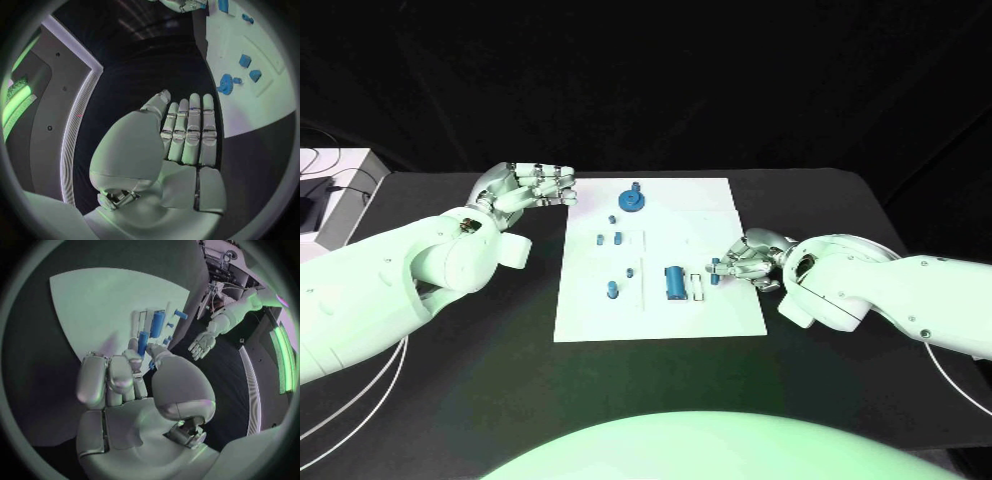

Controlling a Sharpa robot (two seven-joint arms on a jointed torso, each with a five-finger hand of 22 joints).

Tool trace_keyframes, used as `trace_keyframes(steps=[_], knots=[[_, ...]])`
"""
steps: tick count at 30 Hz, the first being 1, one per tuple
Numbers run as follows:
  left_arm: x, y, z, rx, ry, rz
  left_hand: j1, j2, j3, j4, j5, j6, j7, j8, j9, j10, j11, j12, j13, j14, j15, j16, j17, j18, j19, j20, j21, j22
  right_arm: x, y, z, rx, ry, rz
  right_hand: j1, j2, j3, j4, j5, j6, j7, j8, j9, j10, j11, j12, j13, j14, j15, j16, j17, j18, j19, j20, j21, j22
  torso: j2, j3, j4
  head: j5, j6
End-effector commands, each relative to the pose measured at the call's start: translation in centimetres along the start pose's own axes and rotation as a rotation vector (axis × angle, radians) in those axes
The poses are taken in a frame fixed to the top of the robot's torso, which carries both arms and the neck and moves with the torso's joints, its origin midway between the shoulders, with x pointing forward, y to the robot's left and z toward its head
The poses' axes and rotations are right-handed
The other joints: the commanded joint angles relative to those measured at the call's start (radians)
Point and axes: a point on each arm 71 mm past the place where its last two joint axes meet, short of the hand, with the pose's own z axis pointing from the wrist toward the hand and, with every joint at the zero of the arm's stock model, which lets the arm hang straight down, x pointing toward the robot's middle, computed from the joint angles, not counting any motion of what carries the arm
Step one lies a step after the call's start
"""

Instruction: Assemble the parts on the task board

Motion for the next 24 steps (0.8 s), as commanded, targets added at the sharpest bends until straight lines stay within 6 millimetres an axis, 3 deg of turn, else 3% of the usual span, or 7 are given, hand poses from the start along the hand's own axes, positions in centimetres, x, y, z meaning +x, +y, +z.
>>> trace_keyframes(steps=[1,8,24], knots=[[0.3,-0.1,0.0,0.006,0.015,-0.009,-0.001,0.004,0.002,0.003,0.004,0.003,0.006,0.001,0.000,-0.005,0.000,-0.002,-0.001,-0.008,0.000,0.005,0.001,-0.007,0.003,0.001,0.001,0.000,0.5,0.5,0.2,0.002,0.029,-0.009,0.011,0.002,0.300,-0.307,0.003,0.002,-0.001,0.006,0.002,0.008,-0.005,-0.001,0.000,-0.001,0.002,-0.004,0.001,-0.002,0.078,0.000,-0.003,0.130,0.000,-0.0011,0.0001,0.001,0.000],[0.2,-0.1,0.0,0.003,0.014,-0.011,-0.001,0.004,0.002,0.003,0.004,0.003,0.006,0.001,0.000,-0.005,0.000,-0.002,-0.001,-0.008,0.000,0.005,0.001,-0.007,0.003,0.001,0.001,0.000,1.4,1.2,0.8,0.022,0.067,-0.055,0.013,0.003,0.298,-0.306,0.002,0.003,-0.001,0.006,0.001,0.008,-0.005,-0.001,0.000,-0.001,0.002,-0.005,0.000,-0.002,0.078,0.000,-0.004,0.130,0.000,-0.0008,0.0020,0.003,0.000],[0.1,-0.1,0.0,0.002,0.012,-0.011,-0.001,-0.002,0.013,0.011,0.003,0.003,0.006,0.001,0.000,-0.005,0.000,-0.002,-0.001,-0.009,0.000,0.006,0.002,-0.007,0.002,0.001,0.002,0.005,2.5,1.9,1.3,0.023,0.081,-0.142,0.016,0.003,0.294,-0.305,-0.003,0.001,-0.001,0.004,0.001,0.006,-0.004,-0.003,-0.002,-0.001,0.003,-0.008,-0.002,-0.003,0.077,-0.001,-0.009,0.129,0.001,0.0007,-0.0002,0.011,0.000]])
